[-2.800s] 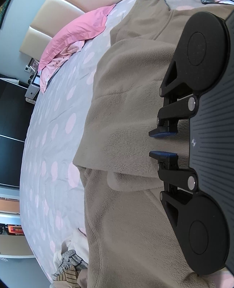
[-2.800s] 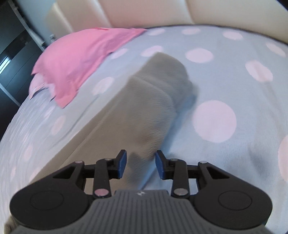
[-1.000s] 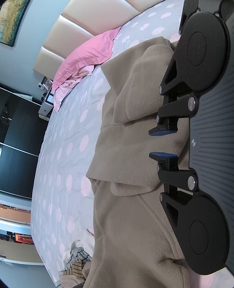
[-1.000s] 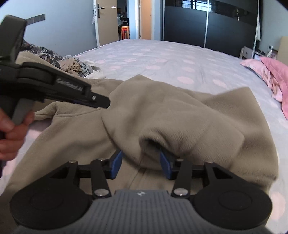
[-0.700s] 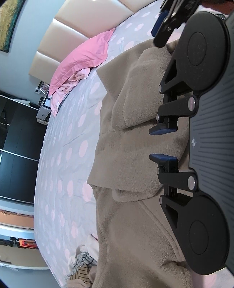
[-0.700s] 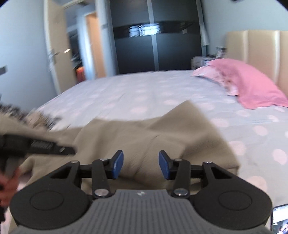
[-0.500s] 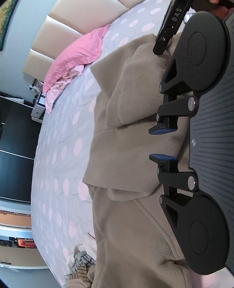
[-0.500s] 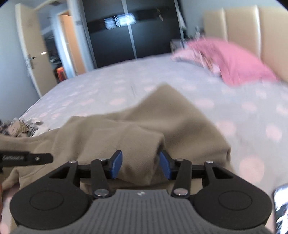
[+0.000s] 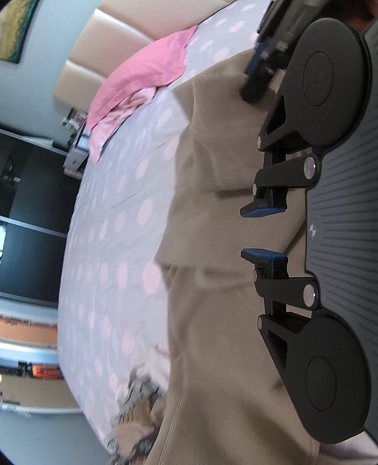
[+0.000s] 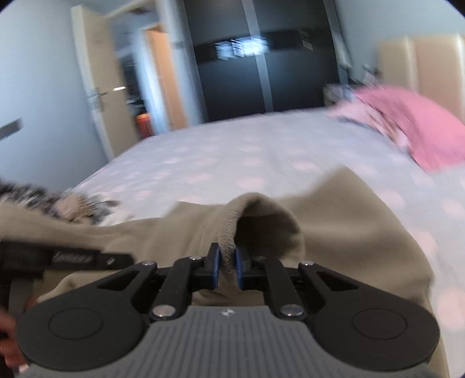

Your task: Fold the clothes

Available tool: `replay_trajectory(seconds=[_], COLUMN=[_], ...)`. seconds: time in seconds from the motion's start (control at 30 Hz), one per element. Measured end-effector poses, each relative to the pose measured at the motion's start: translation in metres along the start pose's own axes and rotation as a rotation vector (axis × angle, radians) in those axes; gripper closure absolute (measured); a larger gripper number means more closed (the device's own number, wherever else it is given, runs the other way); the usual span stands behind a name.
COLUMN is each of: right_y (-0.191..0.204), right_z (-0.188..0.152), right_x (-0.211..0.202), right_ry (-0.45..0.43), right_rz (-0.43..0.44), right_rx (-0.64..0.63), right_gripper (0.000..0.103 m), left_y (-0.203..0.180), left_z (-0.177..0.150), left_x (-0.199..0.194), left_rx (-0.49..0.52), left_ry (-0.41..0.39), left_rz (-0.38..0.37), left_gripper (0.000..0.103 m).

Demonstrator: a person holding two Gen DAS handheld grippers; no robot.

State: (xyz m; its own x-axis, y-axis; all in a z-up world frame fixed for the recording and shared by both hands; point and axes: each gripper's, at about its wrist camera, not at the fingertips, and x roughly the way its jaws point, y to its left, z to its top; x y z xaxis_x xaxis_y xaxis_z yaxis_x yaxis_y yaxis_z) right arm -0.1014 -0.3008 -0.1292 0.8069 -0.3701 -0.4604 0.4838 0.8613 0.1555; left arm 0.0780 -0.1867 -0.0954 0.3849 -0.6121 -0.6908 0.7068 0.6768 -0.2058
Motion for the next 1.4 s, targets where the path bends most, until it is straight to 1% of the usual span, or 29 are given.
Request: replay_trajectory(seconds=[0.13,0.17,0.2,0.23,0.27,0.3,0.37,0.43,0.5,0.53,0.57,0.63,0.73,0.8,0.87,0.9,0.93,0.97,1.0,1.07,1.17,1.27,1.33,1.4], right_y=[0.048,0.059,0.07,0.079,0.087,0.094,0.103,0.104,0.099,0.094,0.089,0.077,0.056,0.045,0.039,0.037,0.035,0.032,0.029,0.024,0.014,0.003,-0.004,-0.01], right_z=[-0.001,-0.003,-0.006,-0.008,-0.009,-0.011,-0.018,-0.025,-0.032,-0.034,-0.036,-0.039,-0.037,-0.038,-0.042,-0.042,-0.042,-0.044,-0.045,-0.046,-0.044,-0.043,-0.044,-0.045], right_x=[0.012,0.014,0.014,0.013,0.011,0.008,0.001,-0.003,-0.005,-0.005,-0.004,0.0,0.004,0.001,-0.003,-0.004,-0.004,-0.004,-0.003,0.0,0.003,0.009,0.015,0.02], right_ry=[0.009,0.016,0.019,0.016,0.009,-0.001,-0.024,-0.026,-0.014,-0.003,0.013,0.045,0.081,0.082,0.079,0.082,0.086,0.093,0.1,0.11,0.127,0.147,0.163,0.185], right_rz=[0.089,0.106,0.122,0.141,0.165,0.188,0.212,0.214,0.202,0.192,0.177,0.129,0.072,0.06,0.05,0.047,0.045,0.041,0.036,0.019,-0.015,-0.044,-0.062,-0.08], right_rx=[-0.16,-0.196,-0.229,-0.256,-0.28,-0.309,-0.374,-0.419,-0.434,-0.434,-0.43,-0.407,-0.342,-0.314,-0.311,-0.309,-0.303,-0.298,-0.294,-0.287,-0.262,-0.226,-0.208,-0.192], right_gripper=[0.09,0.085,0.083,0.078,0.071,0.068,0.067,0.067,0.067,0.067,0.068,0.068,0.068,0.068,0.068,0.068,0.068,0.068,0.068,0.068,0.068,0.067,0.067,0.067], left_y=[0.015,0.02,0.025,0.03,0.035,0.04,0.048,0.052,0.053,0.054,0.054,0.055,0.061,0.066,0.072,0.074,0.075,0.074,0.072,0.067,0.062,0.065,0.069,0.072], left_z=[0.006,0.006,0.007,0.006,0.006,0.005,0.004,0.004,0.004,0.004,0.003,0.0,-0.008,-0.015,-0.021,-0.024,-0.026,-0.027,-0.028,-0.03,-0.031,-0.035,-0.039,-0.041], left_x=[-0.014,-0.016,-0.018,-0.019,-0.021,-0.022,-0.023,-0.024,-0.023,-0.022,-0.018,-0.01,0.009,0.024,0.037,0.042,0.046,0.05,0.053,0.054,0.051,0.051,0.052,0.05], left_rx=[0.0,-0.002,-0.006,-0.016,-0.027,-0.037,-0.058,-0.066,-0.068,-0.07,-0.077,-0.089,-0.146,-0.2,-0.256,-0.278,-0.289,-0.287,-0.275,-0.235,-0.173,-0.137,-0.164,-0.182], left_ry=[-0.022,-0.024,-0.024,-0.024,-0.023,-0.022,-0.021,-0.024,-0.028,-0.027,-0.019,-0.002,0.055,0.09,0.112,0.118,0.124,0.137,0.164,0.206,0.282,0.332,0.307,0.285], left_rz=[0.064,0.077,0.088,0.089,0.091,0.093,0.099,0.104,0.098,0.092,0.077,0.046,0.004,-0.015,-0.009,-0.014,-0.028,-0.042,-0.033,-0.001,0.028,0.033,0.018,0.014], left_gripper=[0.083,0.083,0.083,0.082,0.082,0.081,0.078,0.077,0.073,0.069,0.061,0.052,0.052,0.052,0.052,0.054,0.071,0.086,0.086,0.094,0.098,0.099,0.098,0.093])
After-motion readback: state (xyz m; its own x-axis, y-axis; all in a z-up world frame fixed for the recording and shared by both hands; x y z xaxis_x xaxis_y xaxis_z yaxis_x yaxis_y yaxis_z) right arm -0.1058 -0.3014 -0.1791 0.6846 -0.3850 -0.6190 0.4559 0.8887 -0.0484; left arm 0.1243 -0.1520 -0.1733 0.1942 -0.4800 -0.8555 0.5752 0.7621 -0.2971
